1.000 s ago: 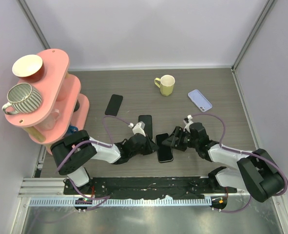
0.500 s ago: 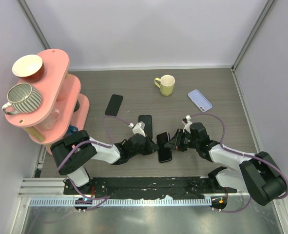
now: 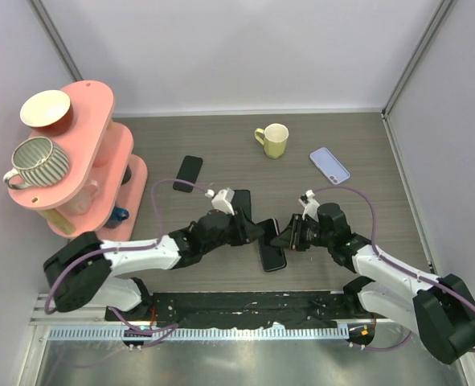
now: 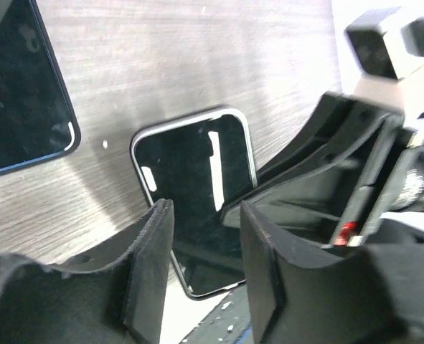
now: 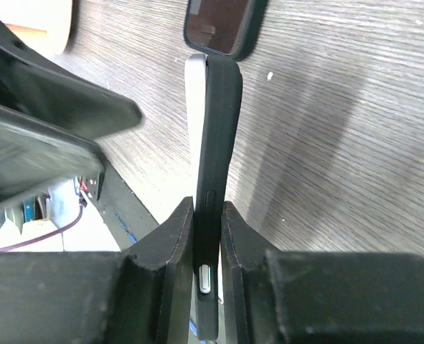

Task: Put the phone into the phone case

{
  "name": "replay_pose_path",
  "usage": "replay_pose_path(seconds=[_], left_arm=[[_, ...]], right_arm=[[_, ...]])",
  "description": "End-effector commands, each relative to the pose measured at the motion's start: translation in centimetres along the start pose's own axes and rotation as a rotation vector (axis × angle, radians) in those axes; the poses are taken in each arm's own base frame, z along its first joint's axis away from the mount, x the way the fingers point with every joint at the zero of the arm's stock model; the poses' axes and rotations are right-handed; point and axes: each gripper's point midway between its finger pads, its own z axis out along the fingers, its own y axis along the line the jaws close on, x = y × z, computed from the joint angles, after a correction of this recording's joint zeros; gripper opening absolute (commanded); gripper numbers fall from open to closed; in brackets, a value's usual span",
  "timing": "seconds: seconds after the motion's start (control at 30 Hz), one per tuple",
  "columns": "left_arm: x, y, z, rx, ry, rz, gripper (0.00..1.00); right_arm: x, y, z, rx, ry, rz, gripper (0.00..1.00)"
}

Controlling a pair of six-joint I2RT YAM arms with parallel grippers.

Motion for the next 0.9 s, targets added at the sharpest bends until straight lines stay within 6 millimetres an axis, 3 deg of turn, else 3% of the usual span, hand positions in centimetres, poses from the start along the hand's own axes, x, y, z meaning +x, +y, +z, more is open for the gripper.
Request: replay_pose_path(seconds=[0.0, 0.13, 0.17, 0.2, 0.3, 0.47, 0.6, 0.87], left_arm=[[-3.8, -0.8, -2.4, -0.009, -0.084, 0.062, 0.48], [-5.5, -1.2, -5.5, 0.038, -0.127, 0.083, 0.61], [-5.5, -1.4, -6.0, 0.061, -0.125, 0.084, 0.67], [-5.3, -1.1, -6.5, 0.075, -0.125, 0.092, 0.71], [-5.8, -2.5, -8.3, 0.169, -0.151, 0.093, 0.78], [-6.2, -3.9, -9.3, 0.236, -0.159, 0.099, 0.81], [-5.9, -6.4, -9.7, 0.378, -0.146, 0.091, 0.80], [-6.4, -8.5, -9.6, 0.482, -0.152, 0.068, 0.73]], right_arm=[[-3.1, 5.1, -0.9, -0.177, -0.078, -0.100, 0.01], [-3.8, 8.4, -2.0, -0.326, -0.108, -0.117, 0.01], [-3.7, 9.0, -2.3, -0.357, -0.108, -0.104, 0.01], [-4.1, 10.6, -3.2, -0.430, -0.130, -0.144, 0.01], [-4.0, 12.5, -4.6, -0.531, -0.154, -0.191, 0.01], [-3.6, 14.3, -6.3, -0.627, -0.175, -0.248, 0.01], [-3.8, 15.8, -7.4, -0.709, -0.190, -0.259, 0.01], [-2.5, 16.4, -8.0, -0.800, -0.128, -0.215, 0.03]])
